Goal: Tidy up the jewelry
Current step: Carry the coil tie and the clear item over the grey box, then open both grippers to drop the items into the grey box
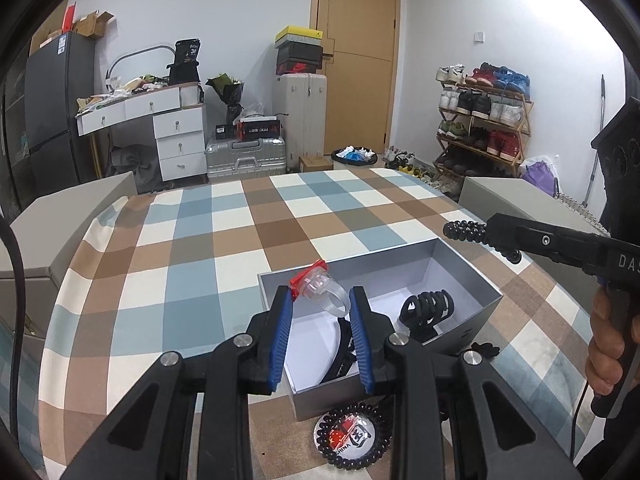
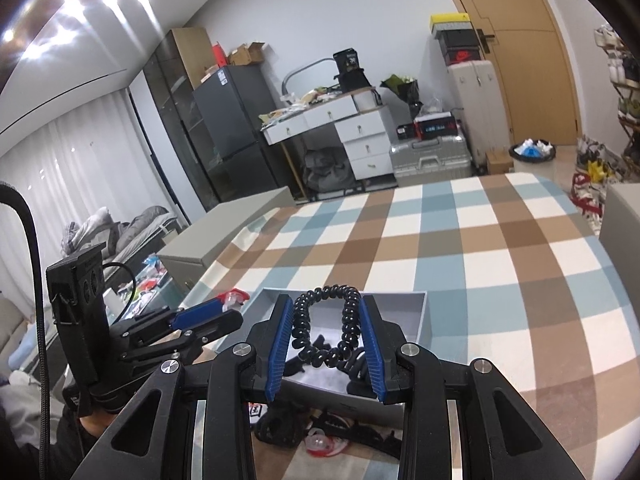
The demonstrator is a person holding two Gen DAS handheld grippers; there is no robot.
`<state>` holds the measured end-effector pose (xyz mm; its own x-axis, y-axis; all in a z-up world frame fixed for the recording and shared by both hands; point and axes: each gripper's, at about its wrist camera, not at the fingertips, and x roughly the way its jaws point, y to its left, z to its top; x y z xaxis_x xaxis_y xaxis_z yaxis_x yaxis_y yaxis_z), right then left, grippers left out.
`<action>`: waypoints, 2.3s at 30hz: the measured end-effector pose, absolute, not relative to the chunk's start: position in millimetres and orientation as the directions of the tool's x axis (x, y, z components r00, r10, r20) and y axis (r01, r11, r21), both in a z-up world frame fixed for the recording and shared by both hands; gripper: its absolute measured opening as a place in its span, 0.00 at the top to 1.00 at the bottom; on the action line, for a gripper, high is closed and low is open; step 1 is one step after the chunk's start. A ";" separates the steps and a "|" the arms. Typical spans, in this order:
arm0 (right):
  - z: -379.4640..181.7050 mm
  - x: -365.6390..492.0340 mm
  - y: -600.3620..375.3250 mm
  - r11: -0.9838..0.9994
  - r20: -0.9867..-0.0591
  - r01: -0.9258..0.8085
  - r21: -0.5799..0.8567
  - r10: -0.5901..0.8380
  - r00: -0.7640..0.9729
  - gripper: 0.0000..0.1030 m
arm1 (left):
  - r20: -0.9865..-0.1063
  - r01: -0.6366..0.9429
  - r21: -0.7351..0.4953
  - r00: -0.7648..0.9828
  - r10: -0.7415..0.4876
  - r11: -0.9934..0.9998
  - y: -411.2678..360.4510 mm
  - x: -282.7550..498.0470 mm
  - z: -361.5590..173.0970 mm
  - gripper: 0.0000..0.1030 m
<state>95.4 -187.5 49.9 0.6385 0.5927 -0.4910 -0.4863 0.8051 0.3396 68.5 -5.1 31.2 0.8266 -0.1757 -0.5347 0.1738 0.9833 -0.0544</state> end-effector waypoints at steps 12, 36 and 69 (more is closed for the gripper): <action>25.4 108.1 -188.9 0.789 -0.525 -0.442 0.427 0.614 0.589 0.68 | -0.563 0.172 -0.039 0.810 -0.164 0.984 -10.6 71.0 22.2 0.77; 25.5 109.2 -196.4 0.834 -0.533 -0.364 0.414 0.547 0.646 0.55 | -0.579 0.163 -0.015 0.803 -0.141 0.986 -13.4 73.4 17.3 0.77; 30.6 79.1 -198.3 0.860 -0.580 -0.420 0.290 0.507 0.638 0.00 | -0.570 0.161 -0.028 0.808 -0.149 0.986 -6.1 45.4 29.9 0.17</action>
<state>79.1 -198.3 30.6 0.6383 0.5066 -0.5796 -0.4196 0.8602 0.2898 45.4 -6.1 29.9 0.8080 -0.1485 -0.5701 0.1614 0.9865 -0.0282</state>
